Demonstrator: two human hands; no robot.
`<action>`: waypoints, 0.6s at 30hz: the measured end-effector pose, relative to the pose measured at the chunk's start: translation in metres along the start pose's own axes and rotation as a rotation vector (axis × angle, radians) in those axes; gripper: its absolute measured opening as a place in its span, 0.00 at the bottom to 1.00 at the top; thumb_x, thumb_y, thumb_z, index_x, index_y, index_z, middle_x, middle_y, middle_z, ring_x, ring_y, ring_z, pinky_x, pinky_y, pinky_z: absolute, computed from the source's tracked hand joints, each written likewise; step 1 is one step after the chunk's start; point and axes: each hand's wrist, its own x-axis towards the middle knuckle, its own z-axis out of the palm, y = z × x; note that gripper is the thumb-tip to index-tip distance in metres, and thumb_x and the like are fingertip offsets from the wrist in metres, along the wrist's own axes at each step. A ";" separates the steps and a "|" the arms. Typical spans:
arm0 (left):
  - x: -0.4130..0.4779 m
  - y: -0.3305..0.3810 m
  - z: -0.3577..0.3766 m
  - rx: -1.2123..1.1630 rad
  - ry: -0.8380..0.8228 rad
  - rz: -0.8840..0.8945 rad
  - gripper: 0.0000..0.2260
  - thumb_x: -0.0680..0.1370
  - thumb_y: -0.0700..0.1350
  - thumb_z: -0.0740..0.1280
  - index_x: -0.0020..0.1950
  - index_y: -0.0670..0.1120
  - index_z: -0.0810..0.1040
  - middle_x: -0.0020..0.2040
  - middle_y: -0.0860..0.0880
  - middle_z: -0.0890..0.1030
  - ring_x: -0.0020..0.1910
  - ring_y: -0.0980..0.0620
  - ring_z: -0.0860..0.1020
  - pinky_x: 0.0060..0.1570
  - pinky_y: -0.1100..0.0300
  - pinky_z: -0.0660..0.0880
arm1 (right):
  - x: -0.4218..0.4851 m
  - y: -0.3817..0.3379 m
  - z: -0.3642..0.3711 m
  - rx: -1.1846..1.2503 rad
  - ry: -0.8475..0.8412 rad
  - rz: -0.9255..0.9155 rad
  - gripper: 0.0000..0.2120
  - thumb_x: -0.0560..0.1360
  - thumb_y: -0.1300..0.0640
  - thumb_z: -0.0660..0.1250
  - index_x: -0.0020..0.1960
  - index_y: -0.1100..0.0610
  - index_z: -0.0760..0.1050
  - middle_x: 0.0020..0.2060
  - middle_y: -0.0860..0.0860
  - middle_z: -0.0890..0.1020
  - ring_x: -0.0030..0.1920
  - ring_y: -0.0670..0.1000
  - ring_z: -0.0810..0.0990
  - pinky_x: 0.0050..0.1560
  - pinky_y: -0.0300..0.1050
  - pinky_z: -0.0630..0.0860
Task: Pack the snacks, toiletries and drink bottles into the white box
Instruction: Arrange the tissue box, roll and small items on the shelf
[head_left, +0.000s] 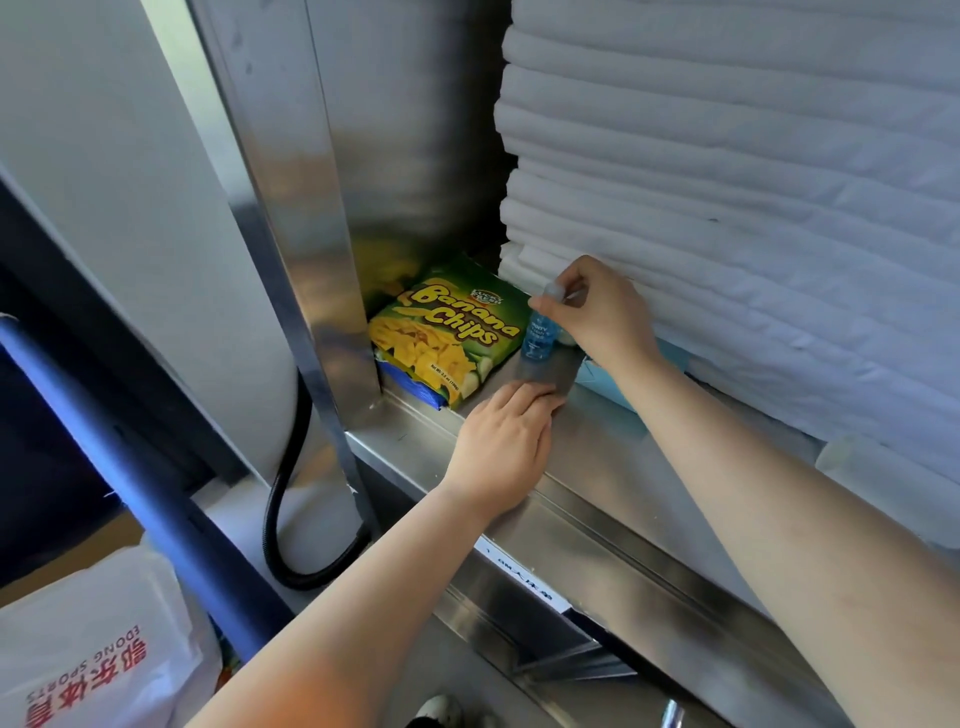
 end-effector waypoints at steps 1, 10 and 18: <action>0.000 0.000 0.000 0.001 -0.005 0.001 0.12 0.79 0.42 0.60 0.60 0.45 0.79 0.59 0.49 0.79 0.59 0.48 0.75 0.57 0.57 0.71 | -0.001 0.000 0.001 -0.001 0.002 -0.007 0.16 0.68 0.42 0.72 0.46 0.52 0.74 0.41 0.44 0.81 0.40 0.43 0.78 0.34 0.35 0.70; 0.001 0.000 0.000 -0.007 -0.032 0.000 0.14 0.79 0.42 0.58 0.59 0.45 0.79 0.58 0.49 0.79 0.58 0.48 0.76 0.55 0.55 0.72 | -0.019 -0.003 -0.003 -0.011 -0.063 -0.055 0.23 0.70 0.43 0.71 0.58 0.55 0.72 0.50 0.47 0.79 0.47 0.45 0.78 0.42 0.36 0.71; 0.007 0.000 0.004 -0.012 -0.118 0.021 0.14 0.79 0.43 0.61 0.64 0.45 0.75 0.63 0.48 0.75 0.63 0.48 0.71 0.63 0.56 0.65 | -0.114 0.045 -0.087 -0.165 0.310 0.149 0.12 0.77 0.62 0.62 0.60 0.58 0.75 0.57 0.53 0.78 0.60 0.54 0.74 0.58 0.45 0.69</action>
